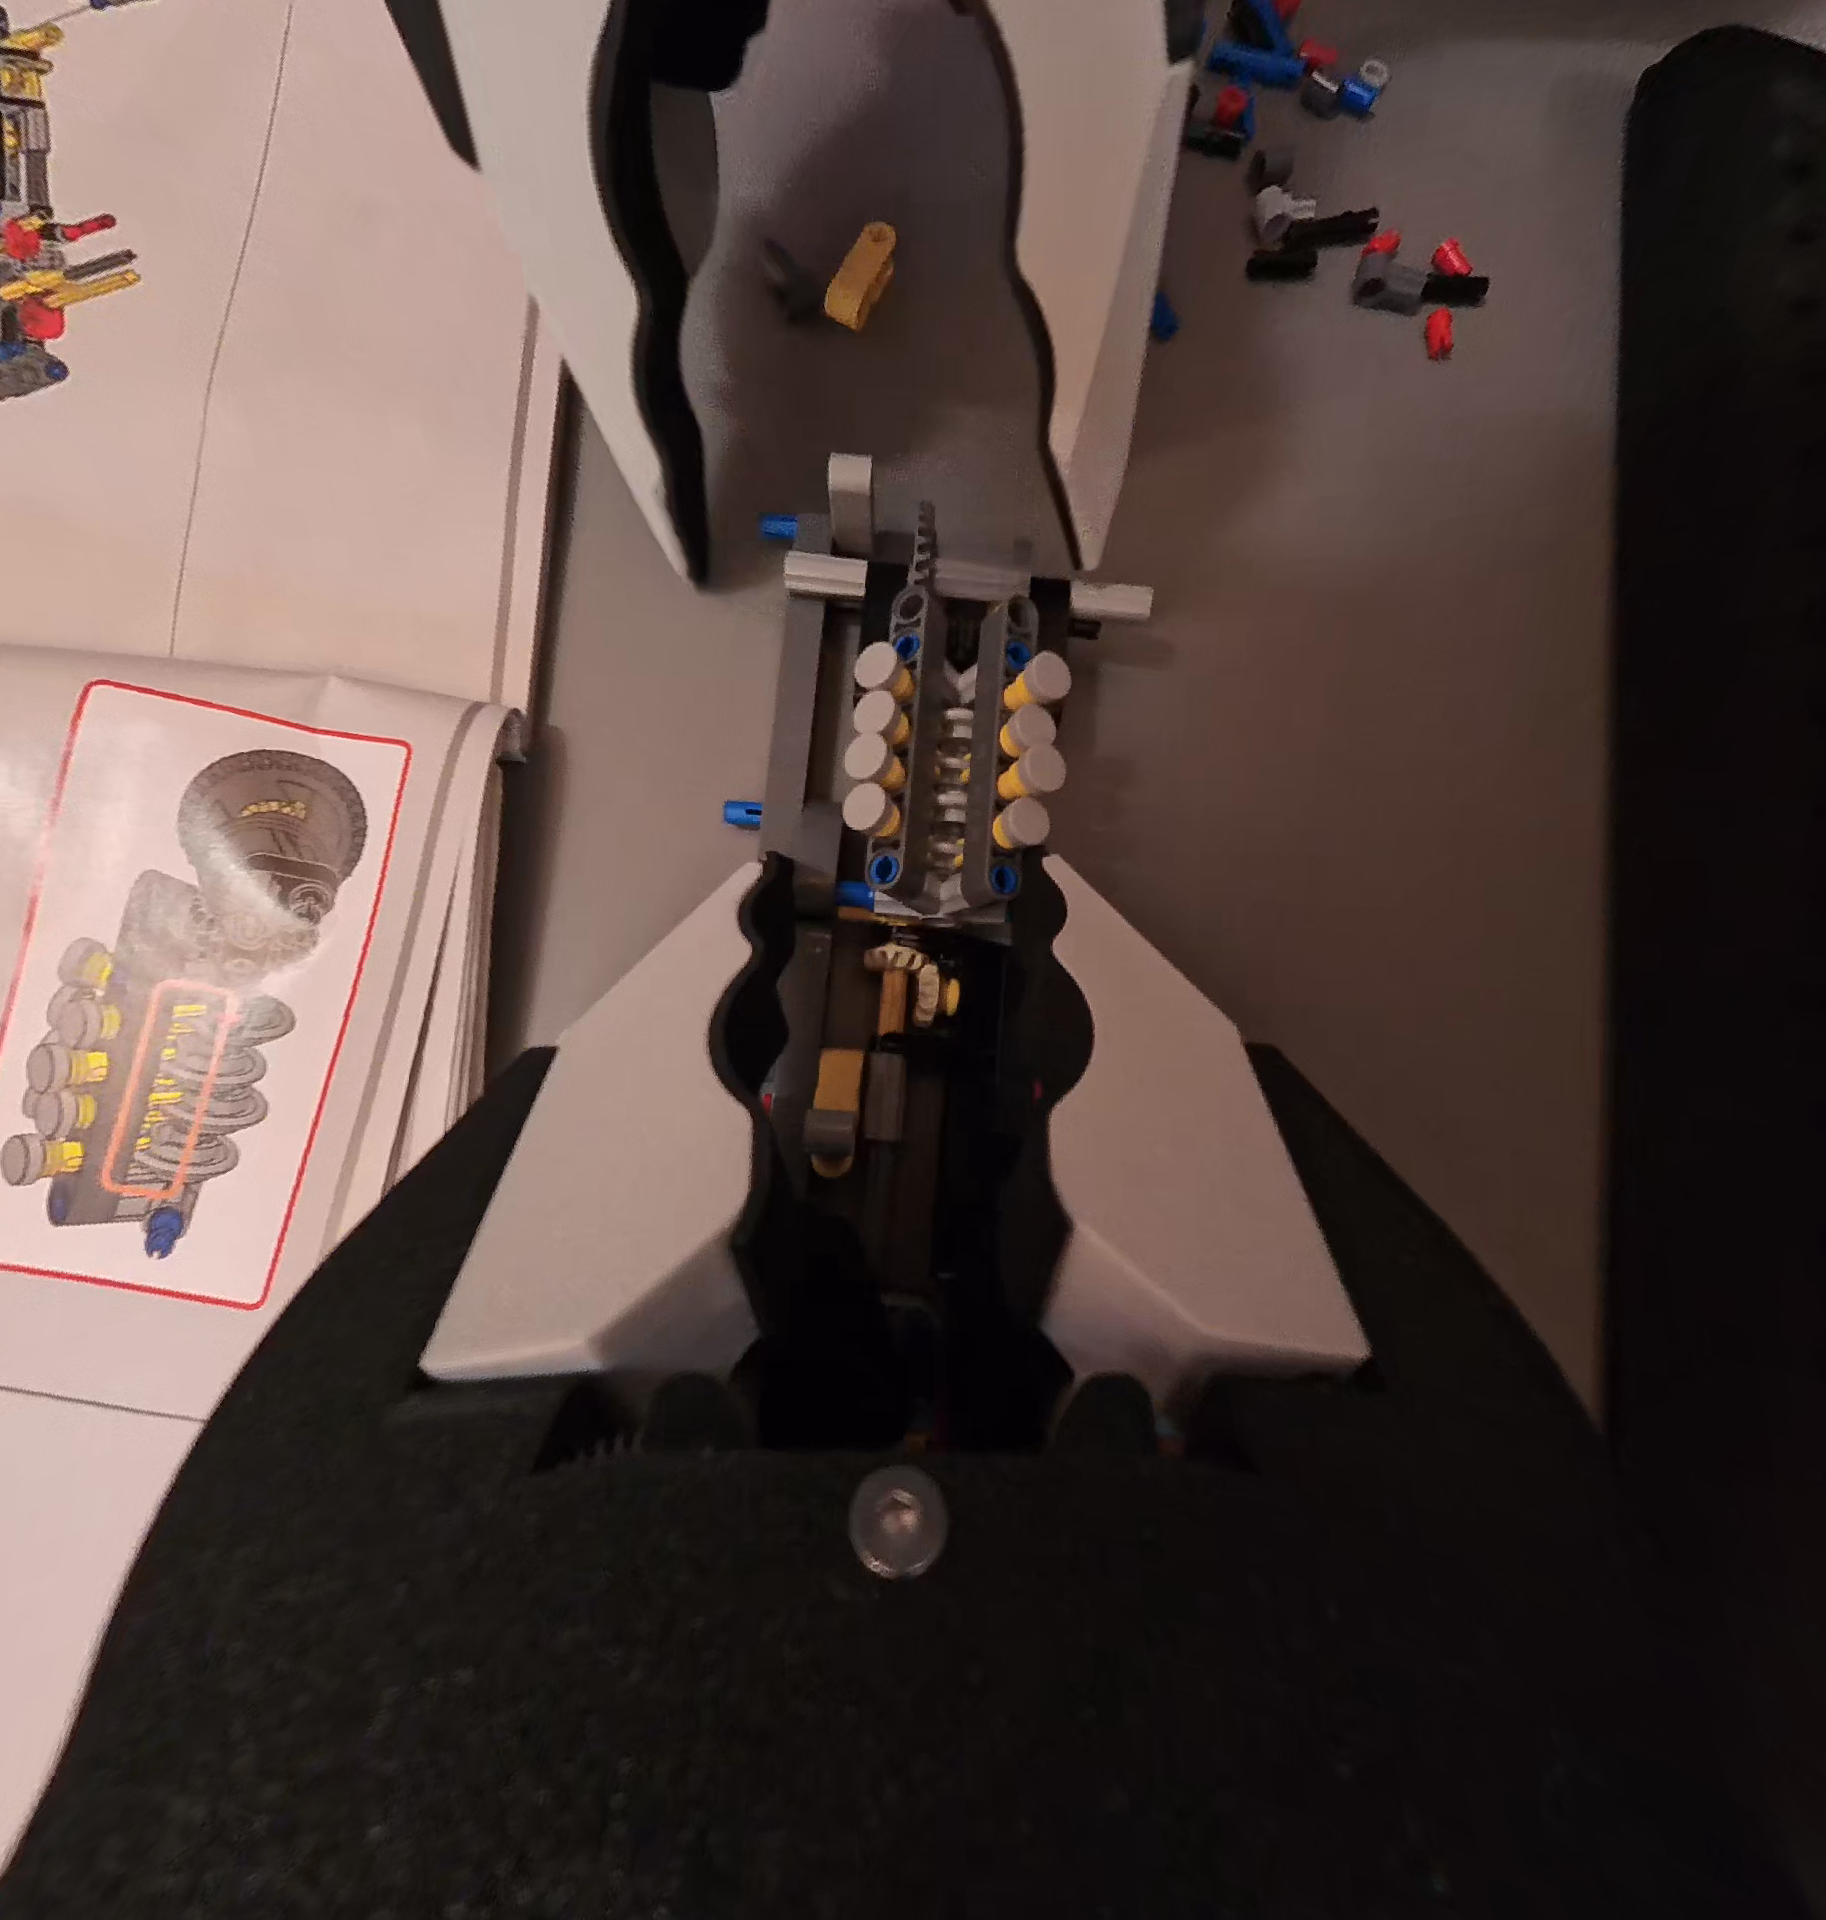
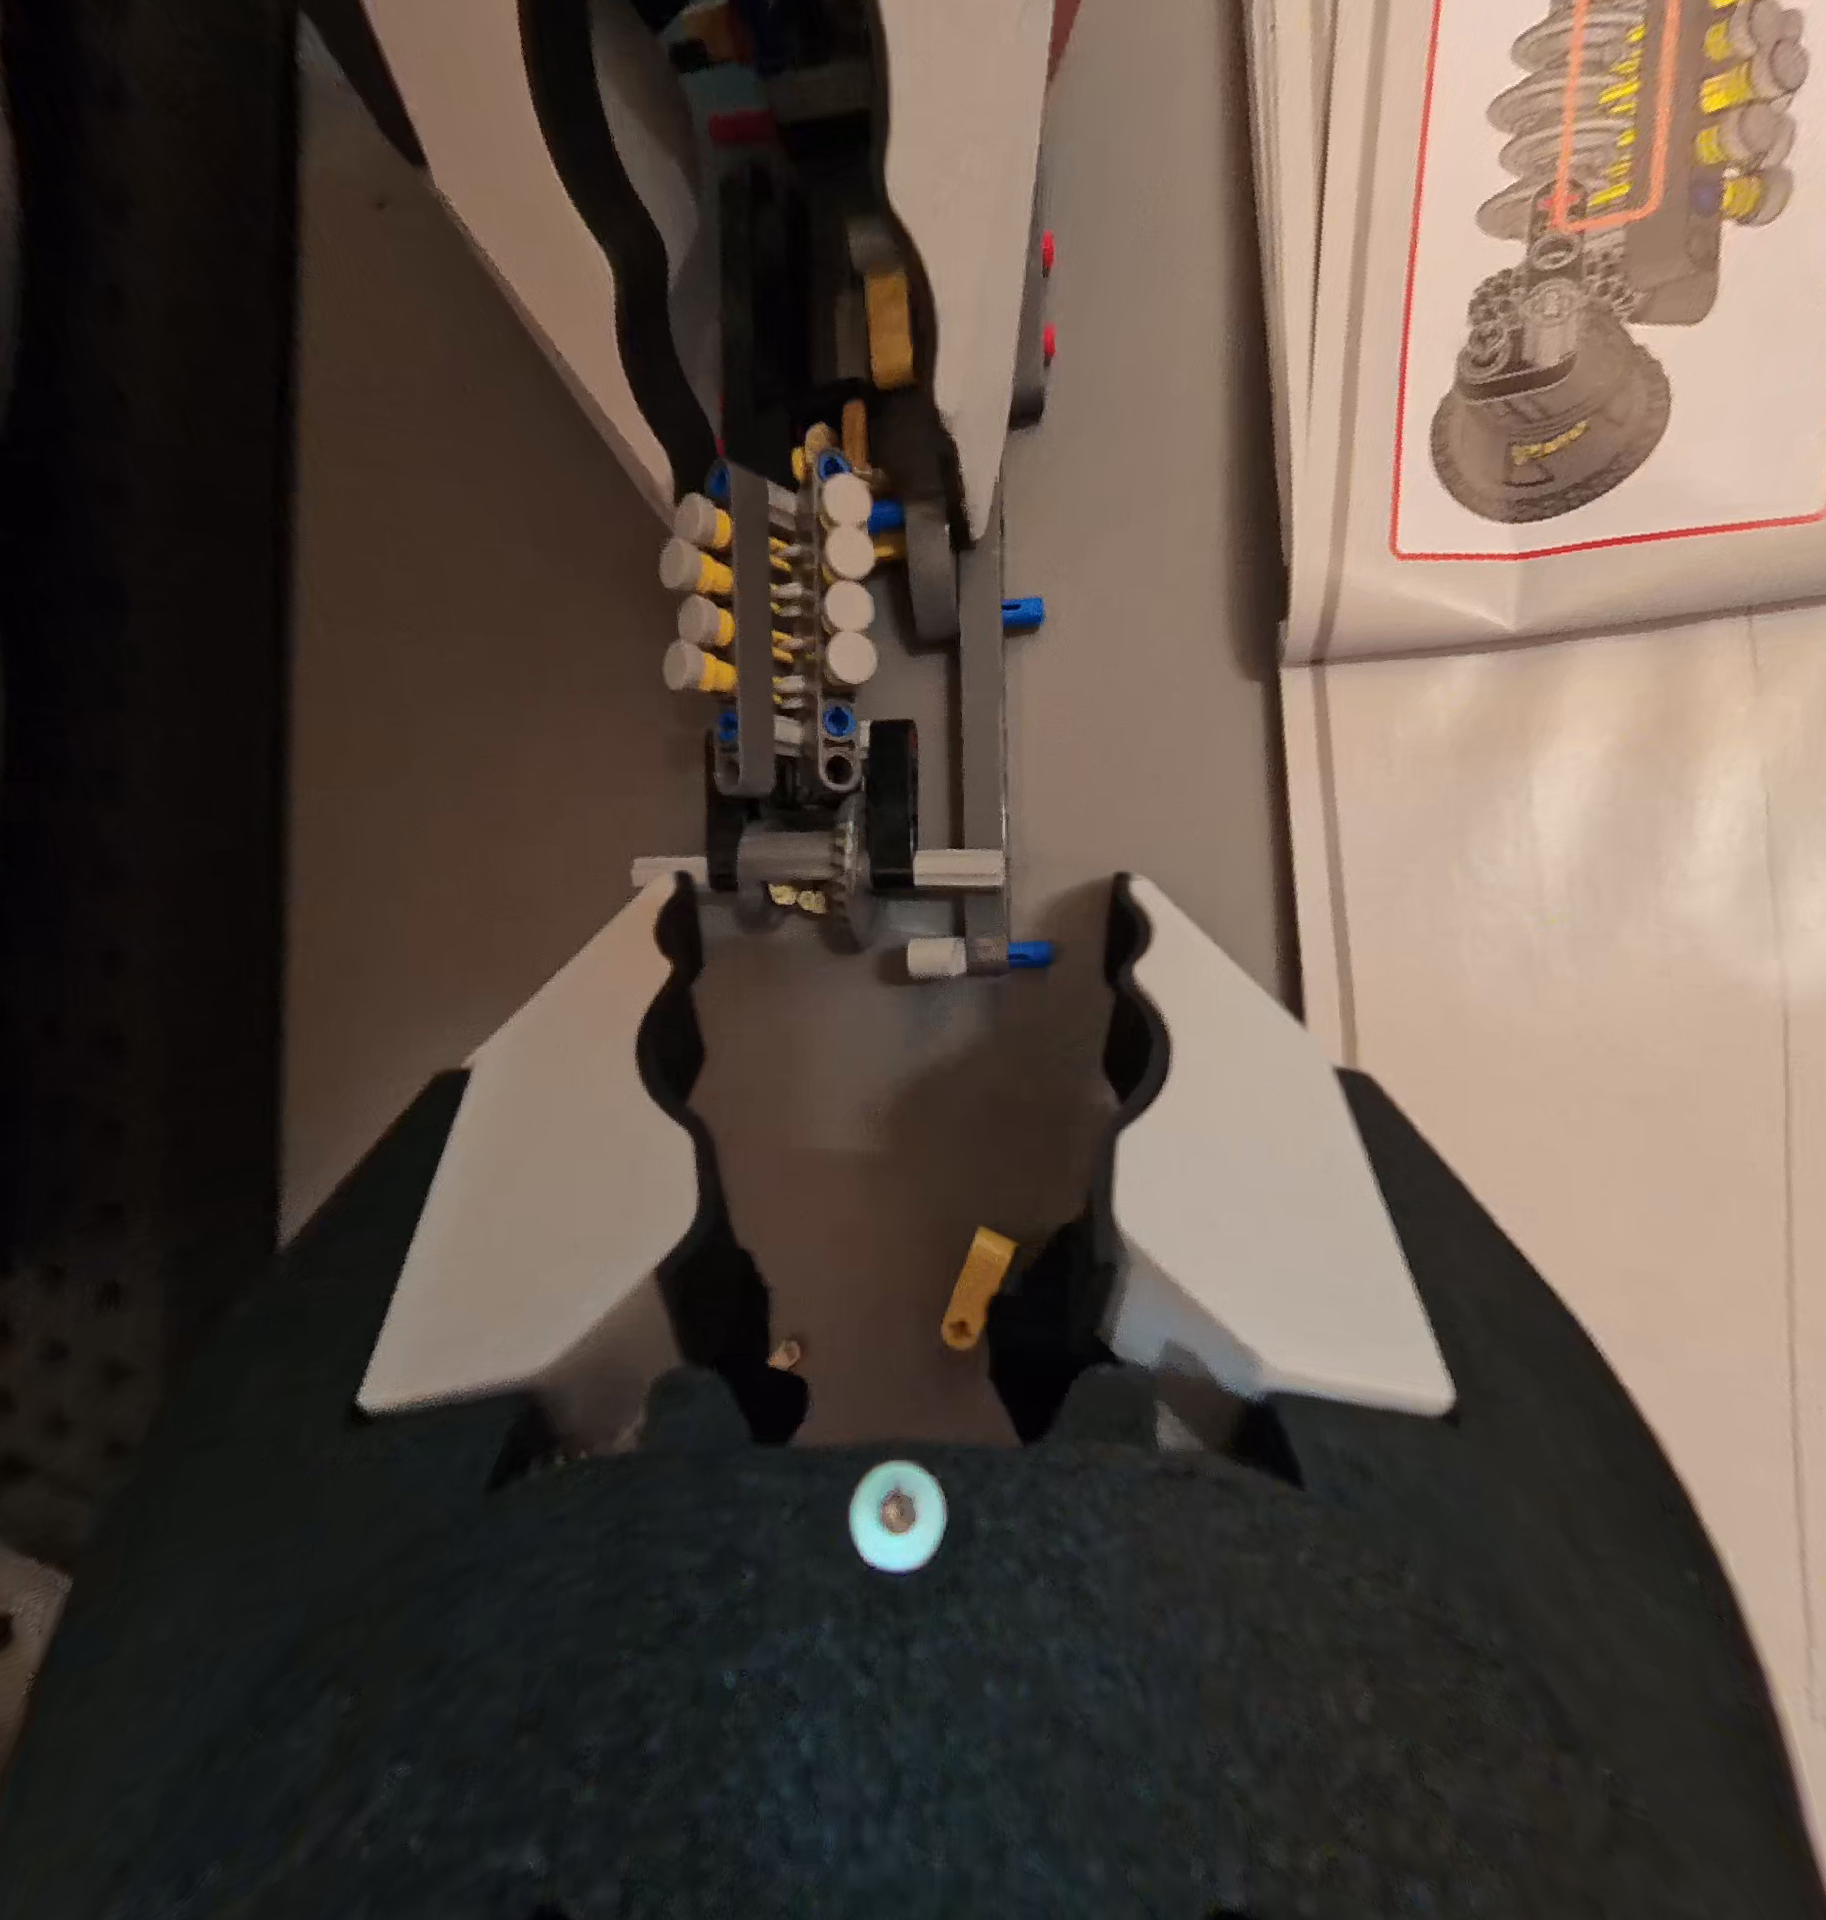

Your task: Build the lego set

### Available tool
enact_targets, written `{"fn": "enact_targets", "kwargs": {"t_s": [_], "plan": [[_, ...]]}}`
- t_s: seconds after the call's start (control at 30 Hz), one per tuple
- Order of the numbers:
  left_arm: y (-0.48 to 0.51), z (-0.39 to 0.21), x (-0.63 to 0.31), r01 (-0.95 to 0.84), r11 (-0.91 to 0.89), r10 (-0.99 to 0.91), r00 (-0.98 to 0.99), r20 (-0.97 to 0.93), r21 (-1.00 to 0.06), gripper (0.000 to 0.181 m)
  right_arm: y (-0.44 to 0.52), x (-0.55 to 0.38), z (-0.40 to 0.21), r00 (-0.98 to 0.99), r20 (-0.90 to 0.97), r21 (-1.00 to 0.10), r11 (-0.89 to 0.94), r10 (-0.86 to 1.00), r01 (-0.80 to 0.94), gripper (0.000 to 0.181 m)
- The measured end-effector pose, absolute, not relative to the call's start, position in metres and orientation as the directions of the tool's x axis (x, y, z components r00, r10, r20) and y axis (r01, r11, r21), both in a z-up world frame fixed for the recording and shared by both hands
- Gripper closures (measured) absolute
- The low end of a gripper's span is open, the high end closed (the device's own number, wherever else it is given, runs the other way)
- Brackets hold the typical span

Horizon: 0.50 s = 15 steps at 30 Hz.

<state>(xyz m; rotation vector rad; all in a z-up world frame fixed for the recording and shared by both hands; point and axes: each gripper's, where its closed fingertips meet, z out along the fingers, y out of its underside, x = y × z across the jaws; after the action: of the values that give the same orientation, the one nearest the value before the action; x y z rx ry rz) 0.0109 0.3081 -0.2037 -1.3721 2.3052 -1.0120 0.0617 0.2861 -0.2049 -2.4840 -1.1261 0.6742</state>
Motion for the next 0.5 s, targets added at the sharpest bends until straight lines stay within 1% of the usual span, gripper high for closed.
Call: {"fn": "enact_targets", "kwargs": {"t_s": [0.03, 0.1, 0.17, 0.2, 0.27, 0.3, 0.33, 0.4, 0.5], "plan": [[0.3081, -0.2038, 0.011, -0.66, 0.307, -0.851, -0.513, 0.112, -0.686, 0.14, 0.2856, 0.0609, -0.2047, 0.579, -0.259, -0.469, -0.624, 0.773, 0.624, 0.1], [0.3081, -0.2038, 0.0112, -0.661, 0.305, -0.852, -0.511, 0.113, -0.685, 0.14, 0.2854, 0.0563, -0.2024, 0.583, -0.22, -0.48, -0.607, 0.782, 0.633, 0.1], [0.3085, -0.2037, 0.0115, -0.665, 0.298, -0.855, -0.504, 0.118, -0.685, 0.14, 0.2861, 0.057, -0.2055, 0.61, -0.186, -0.469, -0.615, 0.771, 0.634, 0.097], [0.3087, -0.2038, 0.0116, -0.666, 0.297, -0.856, -0.503, 0.117, -0.684, 0.14, 0.285, 0.0561, -0.2069, 0.619, -0.194, -0.467, -0.627, 0.761, 0.624, 0.097], [0.3085, -0.2038, 0.0115, -0.664, 0.3, -0.857, -0.503, 0.113, -0.684, 0.14, 0.283, 0.0517, -0.2078, 0.623, -0.226, -0.479, -0.642, 0.749, 0.599, 0.104], [0.3087, -0.2038, 0.0118, -0.665, 0.3, -0.858, -0.501, 0.111, -0.684, 0.14, 0.2827, 0.0516, -0.2082, 0.62, -0.226, -0.482, -0.639, 0.751, 0.599, 0.113], [0.3088, -0.2039, 0.012, -0.666, 0.3, -0.859, -0.5, 0.109, -0.683, 0.14, 0.2826, 0.0516, -0.2083, 0.618, -0.228, -0.481, -0.639, 0.752, 0.601, 0.117], [0.3081, -0.204, 0.012, -0.662, 0.306, -0.858, -0.503, 0.104, -0.684, 0.14, 0.2839, 0.0529, -0.2088, 0.616, -0.225, -0.478, -0.637, 0.755, 0.605, 0.122], [0.3075, -0.2035, 0.0122, -0.664, 0.295, -0.857, -0.502, 0.118, -0.687, 0.14, 0.2843, 0.0536, -0.2079, 0.597, -0.256, -0.473, -0.637, 0.76, 0.609, 0.123]]}}
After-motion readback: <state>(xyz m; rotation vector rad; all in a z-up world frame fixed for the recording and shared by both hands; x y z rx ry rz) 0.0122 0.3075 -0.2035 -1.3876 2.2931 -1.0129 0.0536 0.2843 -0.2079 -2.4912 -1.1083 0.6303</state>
